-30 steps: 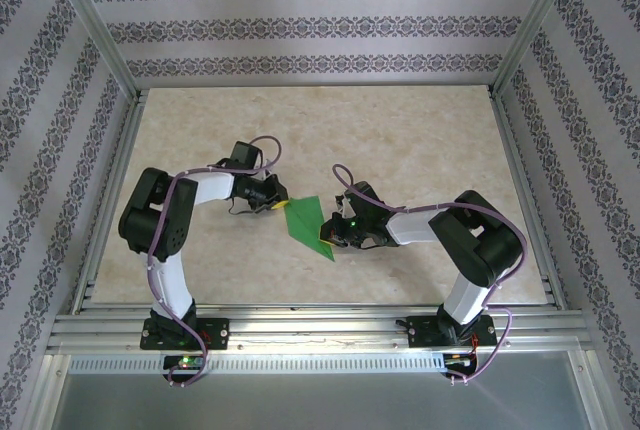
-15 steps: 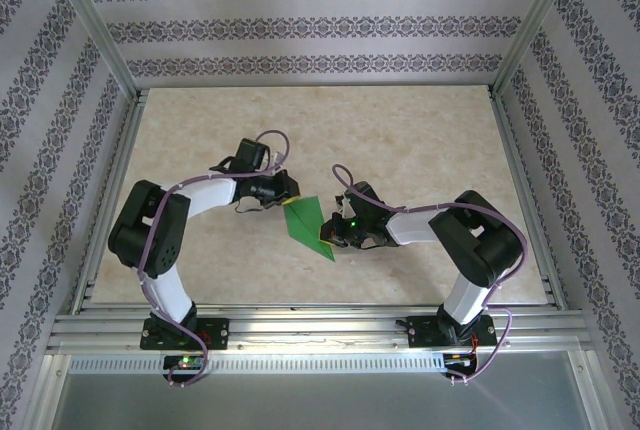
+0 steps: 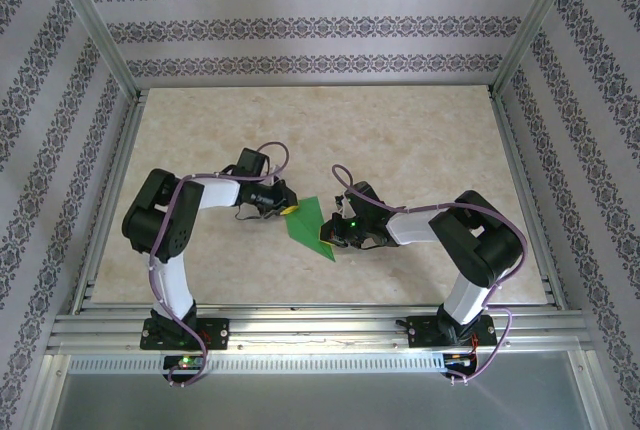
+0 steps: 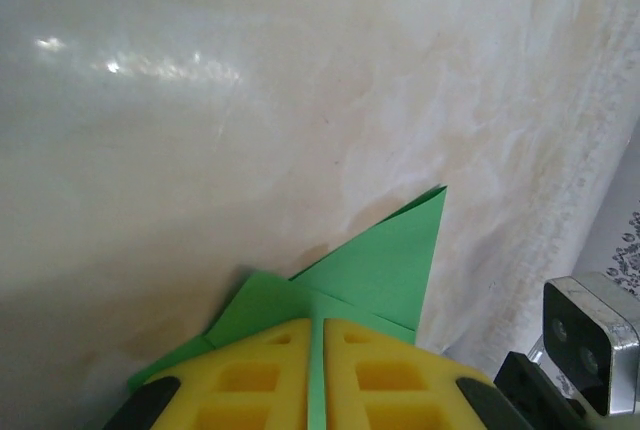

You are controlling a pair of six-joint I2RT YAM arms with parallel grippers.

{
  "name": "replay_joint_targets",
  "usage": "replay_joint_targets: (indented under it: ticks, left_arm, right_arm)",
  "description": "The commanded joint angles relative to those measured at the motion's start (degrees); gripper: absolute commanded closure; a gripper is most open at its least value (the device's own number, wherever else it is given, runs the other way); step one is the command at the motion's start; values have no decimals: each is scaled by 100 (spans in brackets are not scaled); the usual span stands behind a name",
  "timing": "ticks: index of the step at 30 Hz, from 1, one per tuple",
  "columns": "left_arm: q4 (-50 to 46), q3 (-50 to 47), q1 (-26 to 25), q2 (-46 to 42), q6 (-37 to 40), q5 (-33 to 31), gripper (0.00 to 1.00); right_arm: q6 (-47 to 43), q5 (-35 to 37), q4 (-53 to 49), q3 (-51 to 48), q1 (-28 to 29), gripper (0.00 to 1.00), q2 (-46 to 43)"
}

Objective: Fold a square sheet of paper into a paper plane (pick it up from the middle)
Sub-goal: Fourth fold the wing at the center of the table.

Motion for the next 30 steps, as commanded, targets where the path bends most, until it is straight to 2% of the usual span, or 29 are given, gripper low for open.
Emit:
replay_joint_targets:
  ticks: [1, 9, 16, 22, 30]
  left_arm:
    - [-204, 88, 374, 124, 313, -338, 88]
    - [-133, 70, 392, -406, 125, -82, 88]
    - [200, -177, -178, -851, -179, -82, 87]
    - [477, -279, -666, -542, -291, -78, 89]
    - [296, -420, -639, -77, 98, -244, 90]
  right_arm:
    - [-137, 281, -1120, -275, -23, 100, 230]
    - [-168, 228, -1128, -241, -45, 100, 259]
    - [-181, 237, -1184, -223, -54, 100, 197]
    - [-186, 242, -1181, -232, -68, 100, 203]
    - [-197, 147, -1207, -134, -69, 100, 126]
